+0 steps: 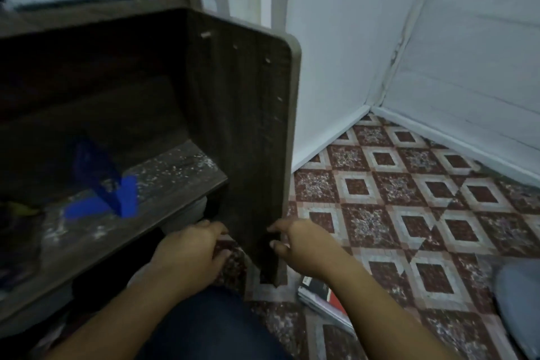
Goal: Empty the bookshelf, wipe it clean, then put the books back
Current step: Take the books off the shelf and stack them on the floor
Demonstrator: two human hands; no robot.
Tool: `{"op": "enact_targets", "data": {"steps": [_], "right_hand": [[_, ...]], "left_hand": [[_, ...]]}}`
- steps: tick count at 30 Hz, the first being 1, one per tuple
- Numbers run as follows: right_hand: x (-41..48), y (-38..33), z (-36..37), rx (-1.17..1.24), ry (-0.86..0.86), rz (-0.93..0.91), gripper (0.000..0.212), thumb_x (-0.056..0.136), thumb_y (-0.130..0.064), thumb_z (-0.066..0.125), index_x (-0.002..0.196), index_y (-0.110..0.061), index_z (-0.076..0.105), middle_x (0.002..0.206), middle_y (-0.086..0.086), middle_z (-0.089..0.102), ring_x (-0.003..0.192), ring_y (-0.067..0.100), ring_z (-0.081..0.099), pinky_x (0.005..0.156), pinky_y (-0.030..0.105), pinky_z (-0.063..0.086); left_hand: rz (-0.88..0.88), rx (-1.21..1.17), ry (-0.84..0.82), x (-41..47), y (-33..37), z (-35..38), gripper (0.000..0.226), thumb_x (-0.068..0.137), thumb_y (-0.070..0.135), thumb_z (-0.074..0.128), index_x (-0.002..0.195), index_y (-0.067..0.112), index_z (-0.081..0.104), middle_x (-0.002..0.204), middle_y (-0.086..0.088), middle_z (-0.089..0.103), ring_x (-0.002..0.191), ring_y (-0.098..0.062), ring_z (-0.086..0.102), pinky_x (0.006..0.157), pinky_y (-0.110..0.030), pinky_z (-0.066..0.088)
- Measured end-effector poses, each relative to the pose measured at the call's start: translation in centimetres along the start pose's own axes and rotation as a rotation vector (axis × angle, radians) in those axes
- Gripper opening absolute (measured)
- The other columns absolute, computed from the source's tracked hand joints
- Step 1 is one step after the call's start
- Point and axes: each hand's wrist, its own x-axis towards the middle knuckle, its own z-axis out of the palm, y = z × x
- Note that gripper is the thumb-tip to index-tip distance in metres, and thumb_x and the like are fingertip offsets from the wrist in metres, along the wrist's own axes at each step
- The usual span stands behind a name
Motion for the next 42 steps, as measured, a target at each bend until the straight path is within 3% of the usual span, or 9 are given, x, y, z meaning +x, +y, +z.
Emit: {"op": "enact_targets", "data": {"steps": [12,17,21,24,28,32,35,42], "right_hand": [[3.2,-19.9,-1.0,-0.153,-0.03,-0.353,0.034,0.093,-0.038,0.053,0.126,-0.03,0.056,0.122,0.0,0.062,0.111,0.02,0.058,0.091,0.037,0.05],[4.4,-27.3,-0.7,-0.206,-0.024,-0.496,0.041,0.093,-0.035,0.053,0.134,-0.031,0.052,0.136,-0.001,0.055,0.121,0.022,0.054,0.097,0.033,0.044],[6.0,-32.5,0.5,-0.277,-0.019,-0.623,0.04,0.091,-0.034,0.053,0.131,-0.03,0.055,0.133,0.003,0.056,0.122,0.026,0.053,0.097,0.034,0.044],[7.3,-35.8,1.5,-0.304,-0.012,-0.706,0.04,0.091,-0.029,0.055,0.131,-0.024,0.055,0.131,0.004,0.052,0.119,0.028,0.054,0.095,0.035,0.045],[9.1,-39.3,3.2,-0.323,-0.013,-0.786,0.054,0.089,-0.023,0.058,0.141,-0.019,0.044,0.143,0.005,0.042,0.128,0.028,0.046,0.101,0.039,0.044],[10.8,-41.7,4.6,-0.353,-0.032,-0.79,0.073,0.09,-0.017,0.057,0.153,-0.018,0.02,0.161,0.003,0.018,0.141,0.026,0.031,0.109,0.042,0.035],[12.1,-42.3,5.4,-0.413,-0.01,-0.81,0.074,0.093,-0.015,0.053,0.155,-0.019,0.012,0.163,0.003,0.007,0.145,0.024,0.023,0.112,0.043,0.033],[13.4,-41.0,5.8,-0.527,0.074,-0.84,0.074,0.093,-0.001,0.046,0.154,-0.027,0.012,0.163,0.001,-0.008,0.15,0.024,0.006,0.117,0.043,0.02]], "left_hand": [[-0.36,-0.015,0.379,-13.3,-13.6,-6.8,0.048,0.087,0.051,0.056,0.131,0.032,0.049,0.128,0.007,0.054,0.12,-0.017,0.049,0.097,-0.031,0.042],[-0.588,0.145,0.521,-17.8,-18.7,-8.1,0.058,0.088,0.05,0.055,0.139,0.026,0.042,0.139,0.0,0.042,0.131,-0.023,0.034,0.102,-0.037,0.039],[-0.706,0.273,0.578,-19.9,-22.0,-8.5,0.06,0.077,0.044,0.071,0.129,0.018,0.054,0.14,-0.012,0.044,0.135,-0.034,0.031,0.103,-0.051,0.036],[-0.745,0.345,0.618,-20.5,-23.6,-9.5,0.061,0.076,0.041,0.074,0.129,0.016,0.055,0.141,-0.012,0.044,0.136,-0.033,0.031,0.105,-0.058,0.029],[-0.766,0.279,0.594,-20.8,-26.0,-10.0,0.067,0.087,0.047,0.061,0.143,0.021,0.035,0.152,-0.006,0.025,0.143,-0.025,0.018,0.113,-0.047,0.023],[-0.731,0.223,0.539,-21.3,-27.3,-9.0,0.08,0.083,0.049,0.065,0.147,0.024,0.024,0.157,-0.005,0.008,0.145,-0.025,0.005,0.116,-0.039,0.023],[-0.737,0.265,0.556,-21.2,-27.4,-8.7,0.087,0.078,0.048,0.069,0.148,0.024,0.023,0.156,-0.005,0.009,0.144,-0.026,0.006,0.114,-0.038,0.026],[-0.755,0.294,0.608,-21.0,-27.3,-8.2,0.089,0.074,0.051,0.07,0.146,0.026,0.025,0.155,-0.004,0.014,0.142,-0.026,0.011,0.114,-0.039,0.025]]}}
